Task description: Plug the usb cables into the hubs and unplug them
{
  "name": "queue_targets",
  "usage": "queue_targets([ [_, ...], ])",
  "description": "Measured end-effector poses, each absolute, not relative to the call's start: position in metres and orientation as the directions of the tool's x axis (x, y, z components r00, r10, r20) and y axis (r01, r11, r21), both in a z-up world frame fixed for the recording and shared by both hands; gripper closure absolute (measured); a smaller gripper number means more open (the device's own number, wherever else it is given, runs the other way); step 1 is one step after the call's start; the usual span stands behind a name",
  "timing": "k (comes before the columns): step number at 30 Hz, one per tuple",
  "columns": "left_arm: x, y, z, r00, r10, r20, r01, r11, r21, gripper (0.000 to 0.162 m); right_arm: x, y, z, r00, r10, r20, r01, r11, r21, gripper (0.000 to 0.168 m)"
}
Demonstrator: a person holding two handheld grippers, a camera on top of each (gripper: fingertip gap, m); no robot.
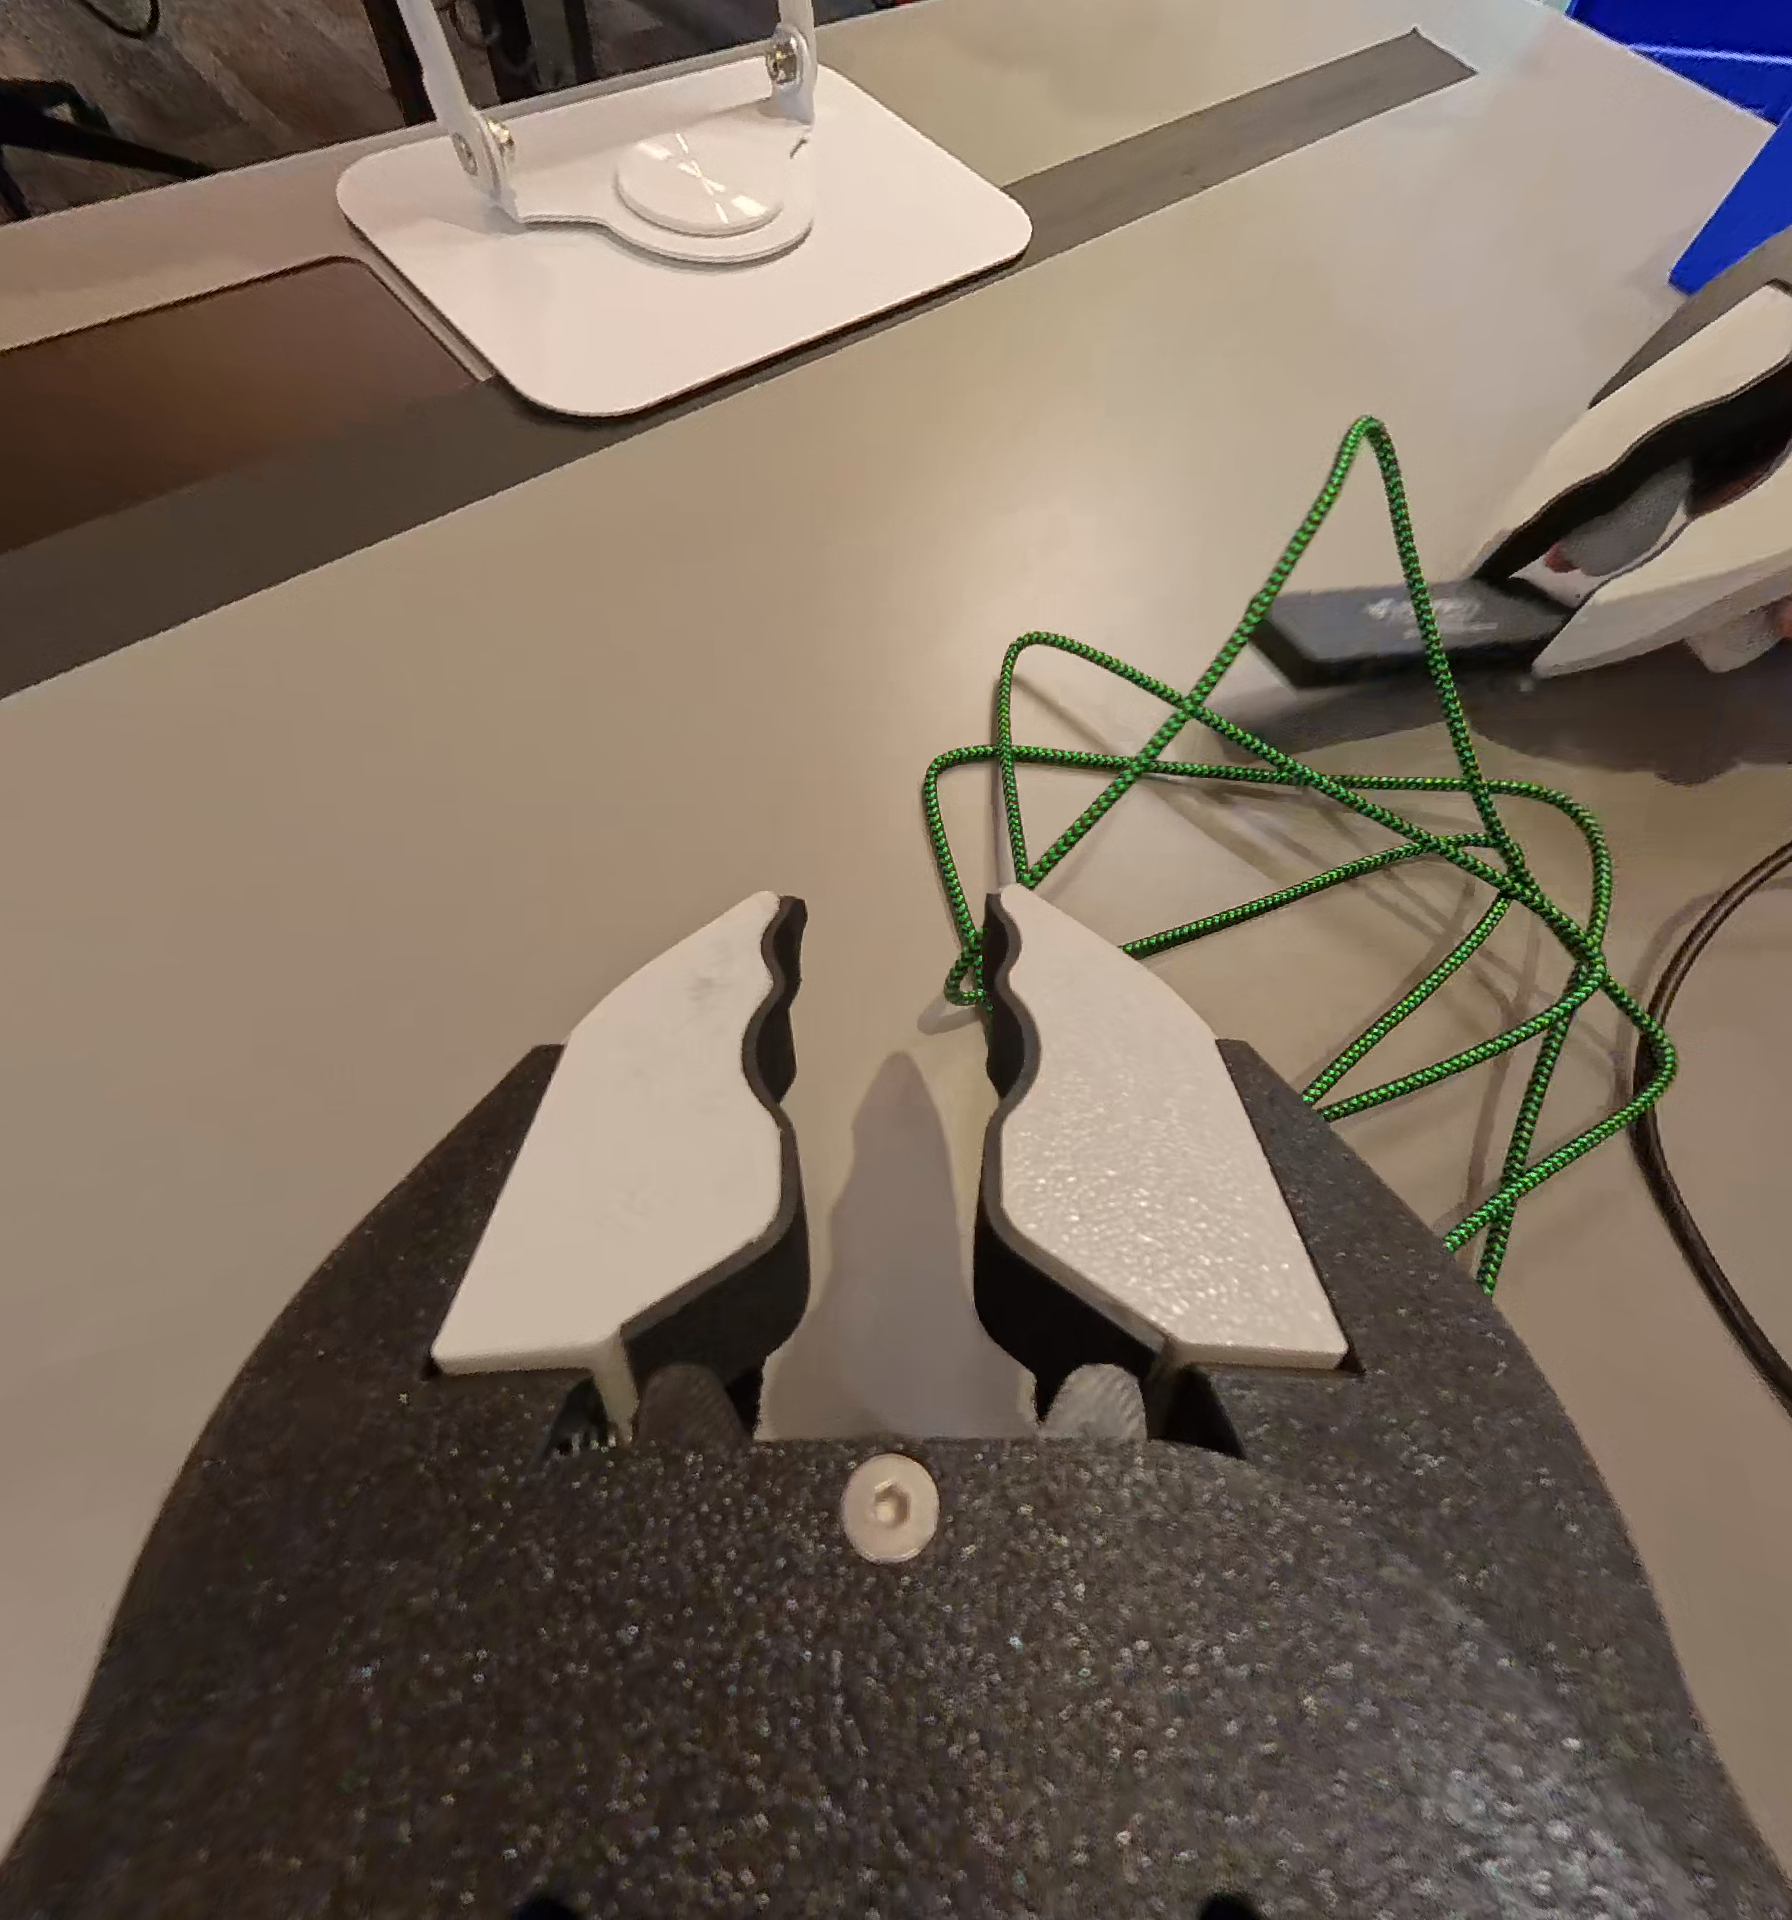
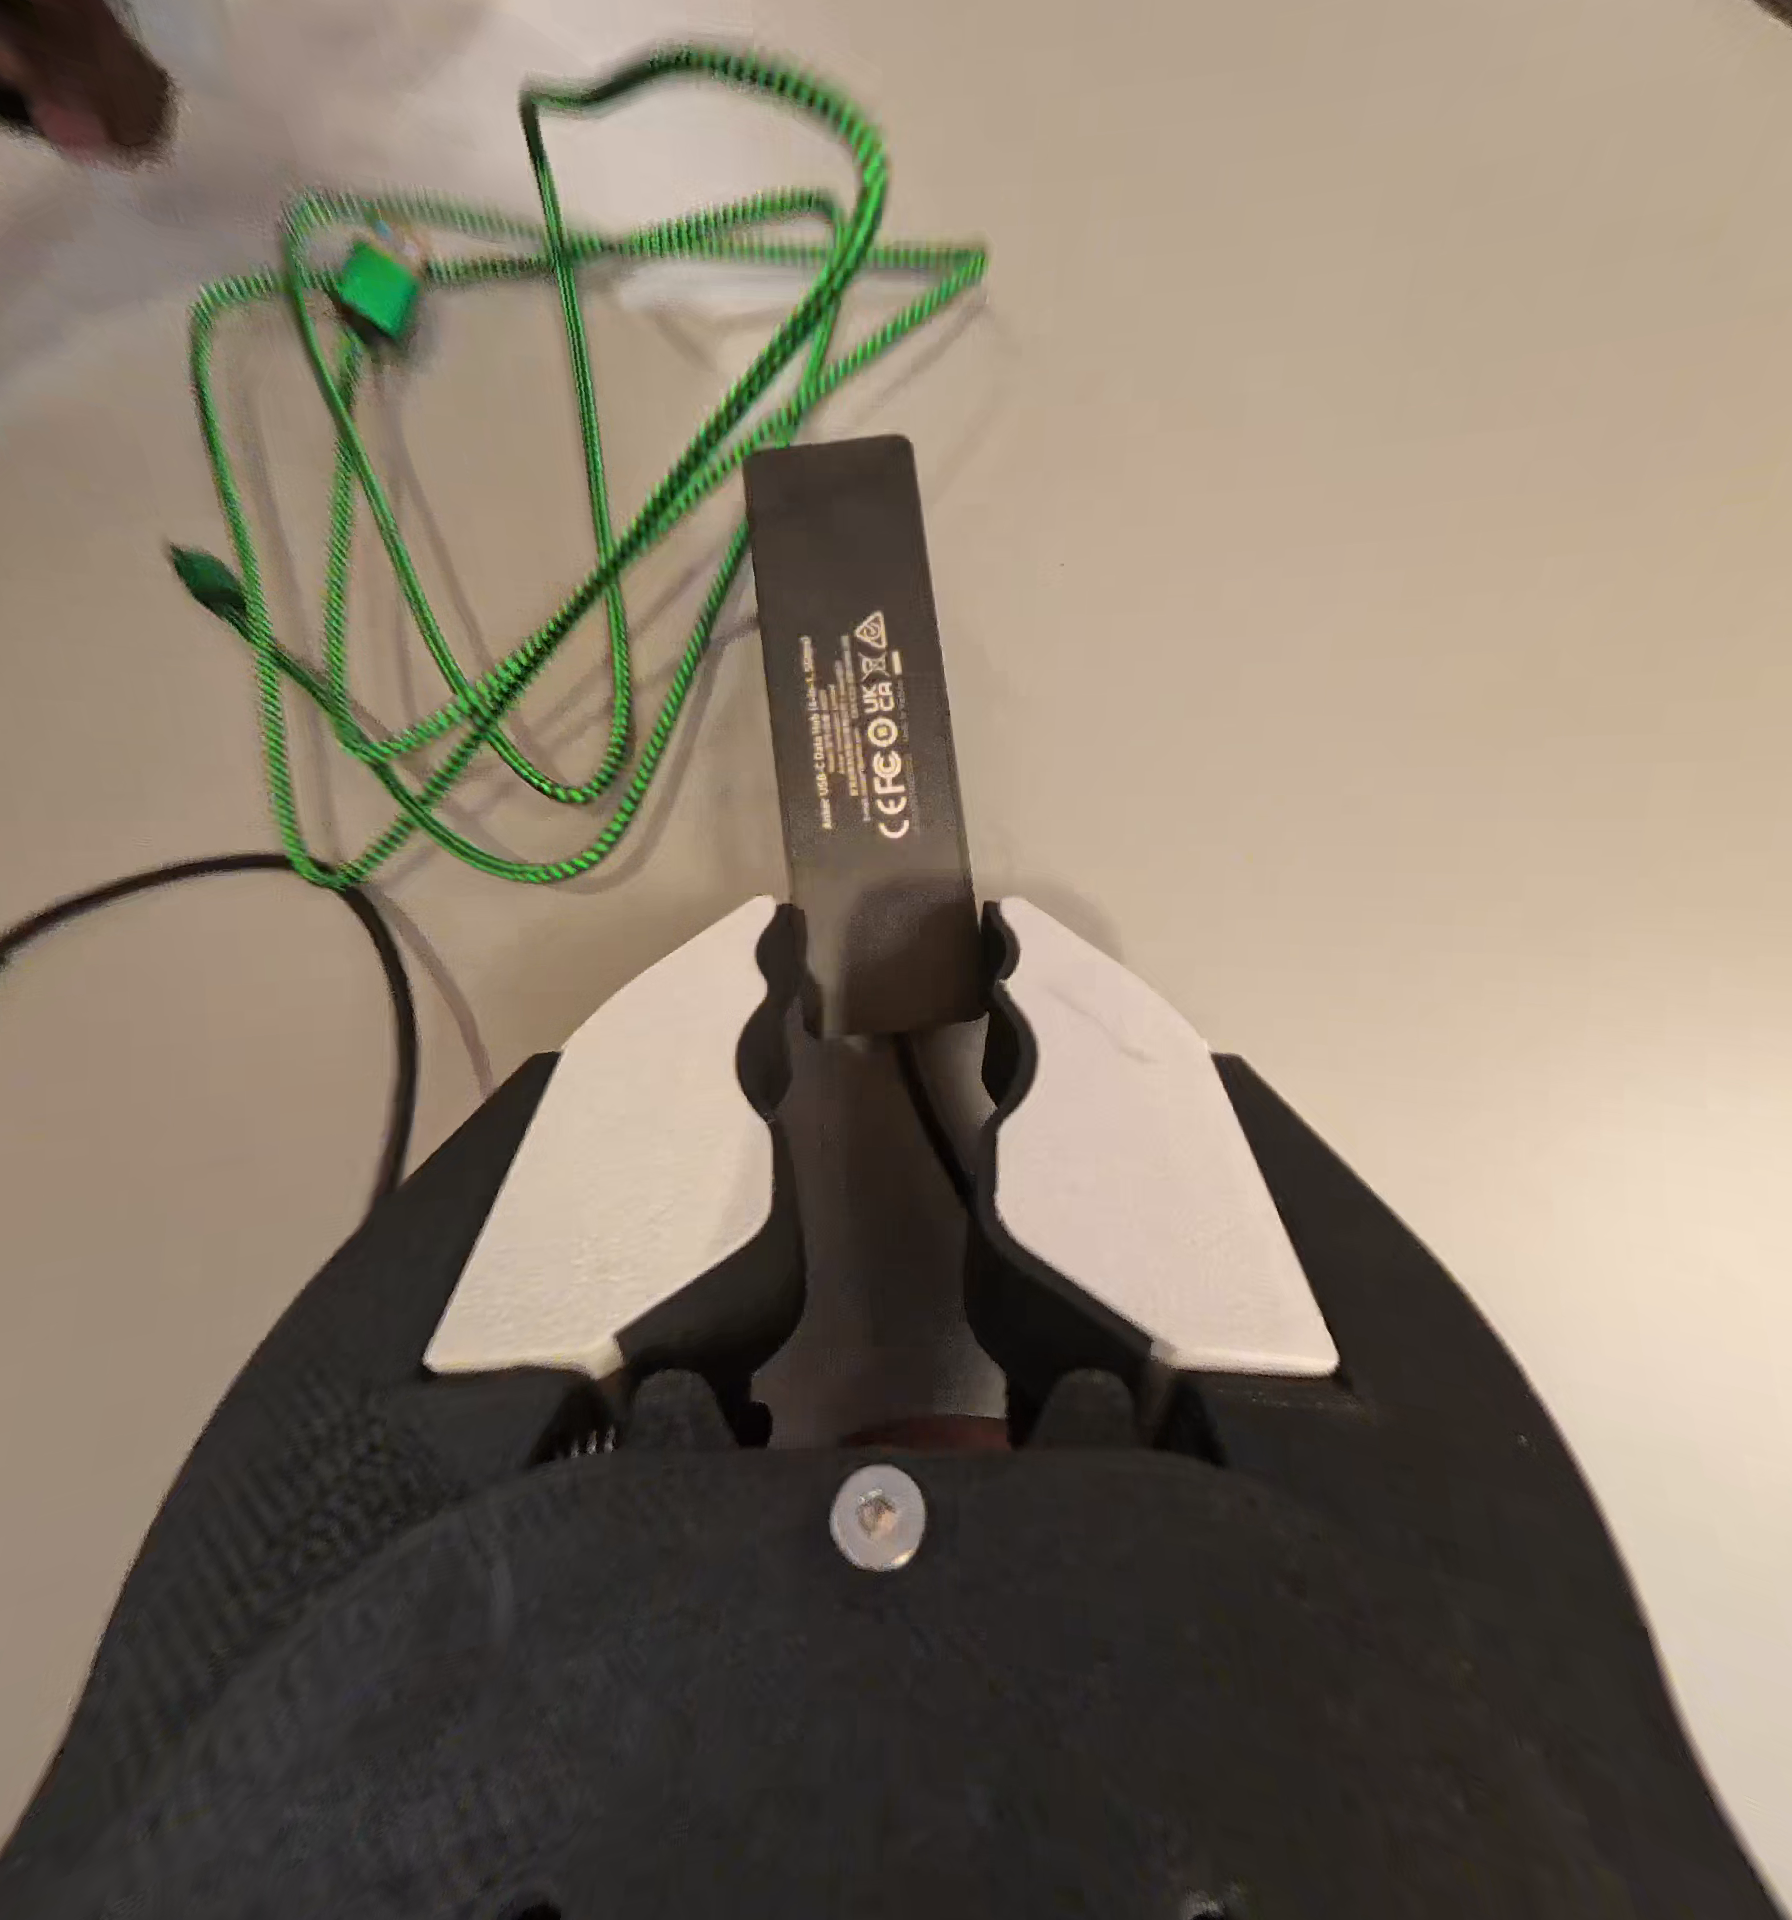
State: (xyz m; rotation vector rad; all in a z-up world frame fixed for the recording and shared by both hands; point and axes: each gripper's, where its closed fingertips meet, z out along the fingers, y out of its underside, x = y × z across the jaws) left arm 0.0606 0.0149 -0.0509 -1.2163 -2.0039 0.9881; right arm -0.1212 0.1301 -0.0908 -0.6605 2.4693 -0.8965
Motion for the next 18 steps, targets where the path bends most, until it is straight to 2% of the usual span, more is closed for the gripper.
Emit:
queue_targets([
  [1,0.062,0.014,-0.052,-0.417,0.902,0.114,0.468,0.321,-0.823,0.129,-0.125,0.131,-0.086,-0.792,-0.543,-0.279,-0.222,0.682,-0.697,0.136],
  [5,0.071,0.012,-0.059,-0.451,0.878,0.158,0.486,0.390,-0.782,0.129,-0.145,0.133,-0.065,-0.760,-0.466,-0.453,0.027,0.675,-0.738,0.135],
  [8,0.083,0.011,-0.062,-0.471,0.869,0.154,0.521,0.414,-0.746,0.129,-0.154,0.136,-0.052,-0.712,-0.475,-0.517,0.131,0.633,-0.763,0.136],
  [12,0.099,0.020,-0.072,-0.432,0.889,0.152,0.601,0.409,-0.686,0.129,-0.159,0.138,-0.048,-0.717,-0.479,-0.506,0.147,0.606,-0.782,0.135],
  [15,0.104,0.039,-0.079,-0.373,0.895,0.245,0.635,0.439,-0.636,0.131,-0.159,0.137,-0.050,-0.728,-0.476,-0.494,0.136,0.606,-0.784,0.135],
  [18,0.100,0.056,-0.075,-0.288,0.904,0.315,0.645,0.426,-0.634,0.131,-0.158,0.136,-0.052,-0.737,-0.475,-0.481,0.122,0.606,-0.786,0.136],
])
